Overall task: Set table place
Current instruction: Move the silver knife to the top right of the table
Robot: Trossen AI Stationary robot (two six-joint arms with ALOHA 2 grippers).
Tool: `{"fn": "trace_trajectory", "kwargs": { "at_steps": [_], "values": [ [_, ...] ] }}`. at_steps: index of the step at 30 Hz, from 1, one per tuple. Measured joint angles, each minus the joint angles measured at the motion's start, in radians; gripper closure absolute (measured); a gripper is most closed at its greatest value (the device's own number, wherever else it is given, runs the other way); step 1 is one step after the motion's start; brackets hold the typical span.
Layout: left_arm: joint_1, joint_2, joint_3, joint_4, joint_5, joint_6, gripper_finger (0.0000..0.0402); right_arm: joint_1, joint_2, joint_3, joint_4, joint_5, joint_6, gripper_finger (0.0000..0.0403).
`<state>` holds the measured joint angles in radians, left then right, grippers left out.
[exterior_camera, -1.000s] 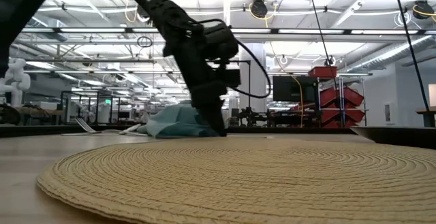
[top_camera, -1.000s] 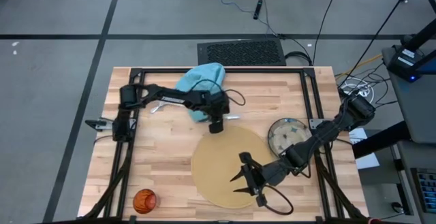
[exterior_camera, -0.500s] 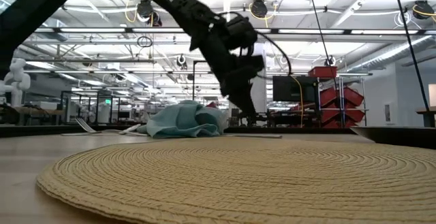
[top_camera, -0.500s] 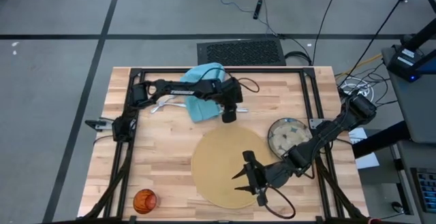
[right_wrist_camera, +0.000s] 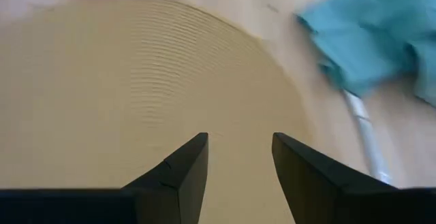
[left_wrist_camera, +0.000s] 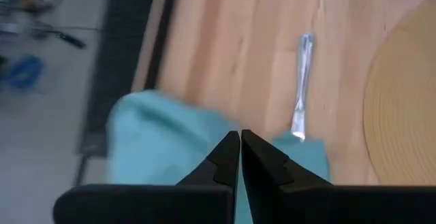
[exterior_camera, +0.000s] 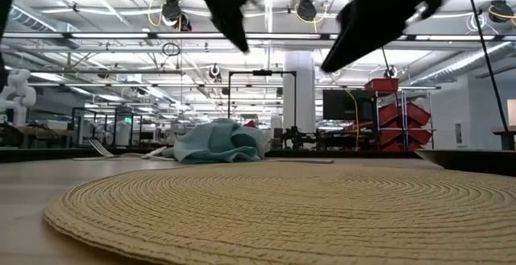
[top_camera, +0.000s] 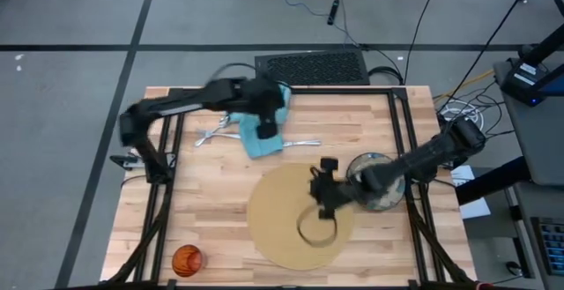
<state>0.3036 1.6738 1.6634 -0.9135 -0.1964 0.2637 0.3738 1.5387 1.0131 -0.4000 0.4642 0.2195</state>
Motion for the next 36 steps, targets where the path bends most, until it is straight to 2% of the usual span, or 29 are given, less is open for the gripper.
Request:
{"fn": "trace_trajectory", "kwargs": {
  "at_steps": [8, 15, 24, 34, 36],
  "values": [
    [-0.121, -0.322, 0.001, -0.333, -0.15, -0.193, 0.04, -0.273, 0.0, -0.06, 0.151, -0.265, -0.18, 0.0248],
    [-0.282, -0.423, -0.004, -0.665, -0.25, -0.469, 0.04, -0.448, 0.029, -0.087, 0.125, -0.31, -0.224, 0.0248],
    [-0.436, -0.508, -0.072, -0.654, -0.231, -0.624, 0.04, -0.574, 0.135, -0.079, 0.161, -0.393, -0.286, 0.0248],
    [-0.488, -0.526, -0.157, -0.657, -0.239, -0.671, 0.04, -0.685, 0.23, -0.025, 0.24, -0.451, -0.341, 0.0248],
    [-0.496, -0.528, -0.167, -0.657, -0.237, -0.672, 0.04, -0.707, 0.24, -0.016, 0.239, -0.493, -0.35, 0.0248]
  ]
}}
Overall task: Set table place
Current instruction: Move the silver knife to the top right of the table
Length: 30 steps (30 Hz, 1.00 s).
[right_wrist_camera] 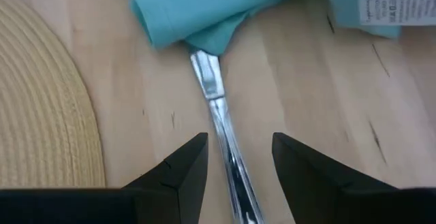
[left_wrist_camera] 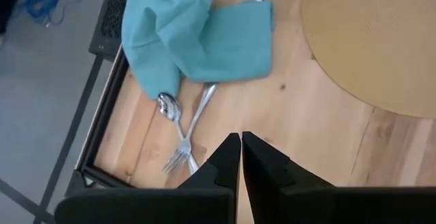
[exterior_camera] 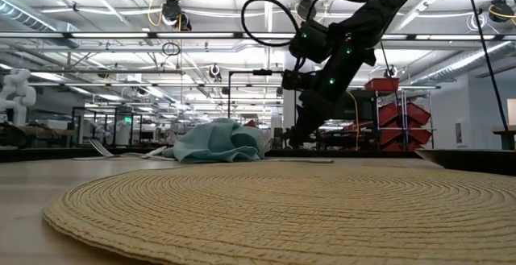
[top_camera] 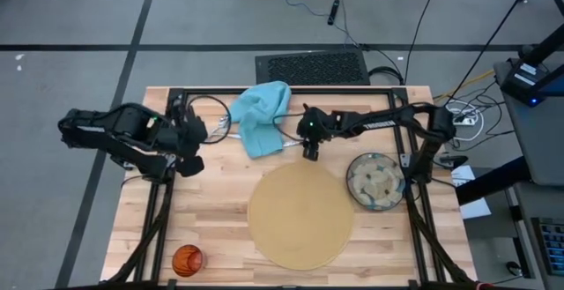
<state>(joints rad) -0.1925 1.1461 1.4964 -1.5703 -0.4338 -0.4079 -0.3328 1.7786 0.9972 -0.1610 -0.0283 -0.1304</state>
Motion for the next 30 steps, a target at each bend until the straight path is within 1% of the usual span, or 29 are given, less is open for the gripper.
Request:
{"fn": "trace_trajectory", "kwargs": {
  "at_steps": [3, 10, 16, 19, 28, 30],
  "values": [
    [-0.007, 0.0, -0.014, 0.0, 0.004, -0.005, 0.04, -0.026, 0.02, 0.005, -0.005, -0.051, 0.006, 0.0248],
    [-0.014, 0.001, -0.031, -0.001, 0.006, -0.024, 0.04, -0.048, 0.081, 0.005, -0.012, -0.079, 0.007, 0.0248],
    [-0.019, 0.0, -0.031, 0.0, 0.008, -0.025, 0.04, -0.048, 0.114, 0.008, -0.019, -0.082, 0.011, 0.0252],
    [-0.019, 0.001, -0.031, -0.001, 0.009, -0.025, 0.04, -0.047, 0.115, 0.01, -0.037, -0.076, 0.014, 0.0273],
    [-0.02, 0.0, -0.031, -0.001, 0.009, -0.03, 0.04, -0.046, 0.116, 0.011, -0.097, -0.072, 0.043, 0.0372],
    [-0.019, 0.0, -0.031, -0.001, 0.009, -0.03, 0.04, -0.054, 0.114, 0.011, -0.129, -0.062, 0.075, 0.0382]
  ]
}}
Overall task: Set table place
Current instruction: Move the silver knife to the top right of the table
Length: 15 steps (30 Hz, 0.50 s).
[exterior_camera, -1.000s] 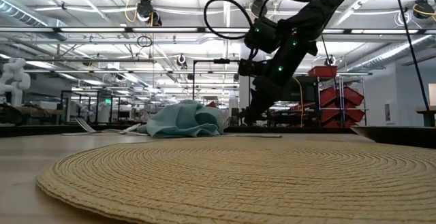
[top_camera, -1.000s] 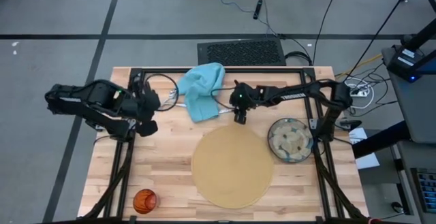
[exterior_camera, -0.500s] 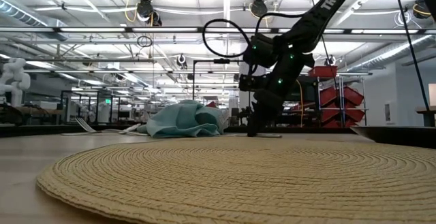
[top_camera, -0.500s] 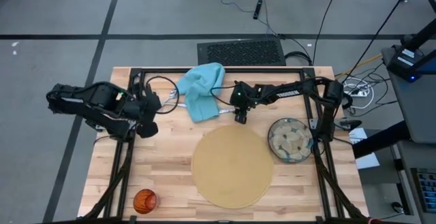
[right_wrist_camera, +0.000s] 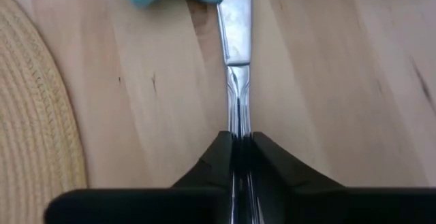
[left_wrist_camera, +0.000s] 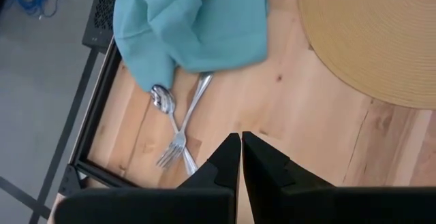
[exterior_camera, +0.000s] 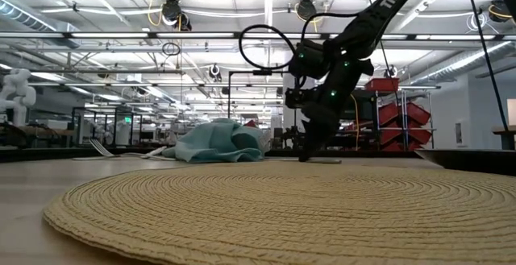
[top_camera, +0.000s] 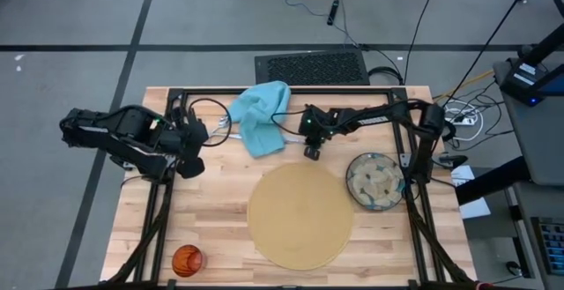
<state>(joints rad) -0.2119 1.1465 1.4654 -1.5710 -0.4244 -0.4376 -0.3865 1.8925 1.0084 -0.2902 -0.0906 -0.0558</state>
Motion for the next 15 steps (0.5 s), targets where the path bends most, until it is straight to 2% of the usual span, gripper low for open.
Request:
{"fn": "trace_trajectory", "kwargs": {
  "at_steps": [6, 15],
  "values": [
    [0.0, 0.0, 0.0, 0.0, 0.0, 0.011, 0.04, -0.024, -0.004, 0.002, -0.073, 0.01, 0.082, 0.0382],
    [0.0, 0.0, 0.0, 0.0, 0.0, 0.033, 0.04, -0.031, -0.033, -0.007, -0.185, 0.118, 0.22, 0.0382]
  ]
}}
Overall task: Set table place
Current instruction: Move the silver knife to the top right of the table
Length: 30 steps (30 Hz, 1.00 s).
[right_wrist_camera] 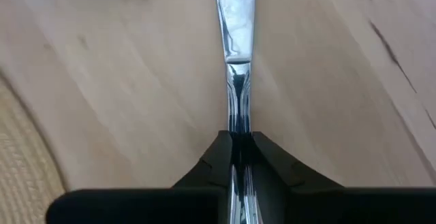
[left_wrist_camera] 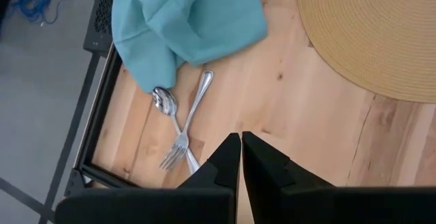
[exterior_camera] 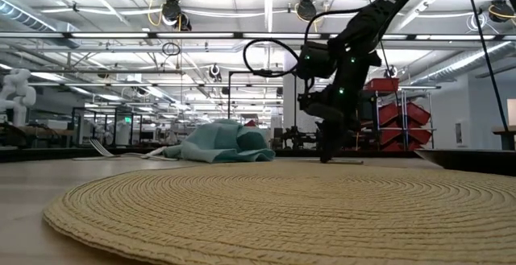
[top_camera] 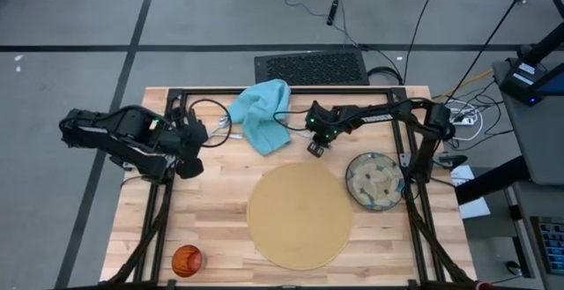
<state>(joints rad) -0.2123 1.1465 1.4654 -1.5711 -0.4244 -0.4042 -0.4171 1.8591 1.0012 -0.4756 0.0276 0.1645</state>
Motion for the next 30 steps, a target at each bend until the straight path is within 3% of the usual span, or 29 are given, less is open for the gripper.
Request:
{"fn": "trace_trajectory", "kwargs": {
  "at_steps": [7, 17, 25, 30],
  "values": [
    [-0.007, 0.0, 0.0, 0.0, 0.0, 0.028, 0.04, -0.002, -0.095, -0.092, -0.061, 0.052, 0.063, 0.0382],
    [-0.035, 0.0, 0.0, 0.0, -0.024, 0.037, 0.04, -0.05, -0.354, -0.367, 0.034, 0.04, 0.153, 0.0382],
    [-0.039, 0.0, 0.0, 0.027, -0.029, 0.022, 0.04, -0.133, -0.394, -0.38, 0.07, 0.039, 0.131, 0.0371],
    [-0.039, 0.0, 0.0, 0.037, -0.03, 0.018, 0.04, -0.146, -0.396, -0.382, 0.095, 0.04, 0.102, 0.0323]
  ]
}}
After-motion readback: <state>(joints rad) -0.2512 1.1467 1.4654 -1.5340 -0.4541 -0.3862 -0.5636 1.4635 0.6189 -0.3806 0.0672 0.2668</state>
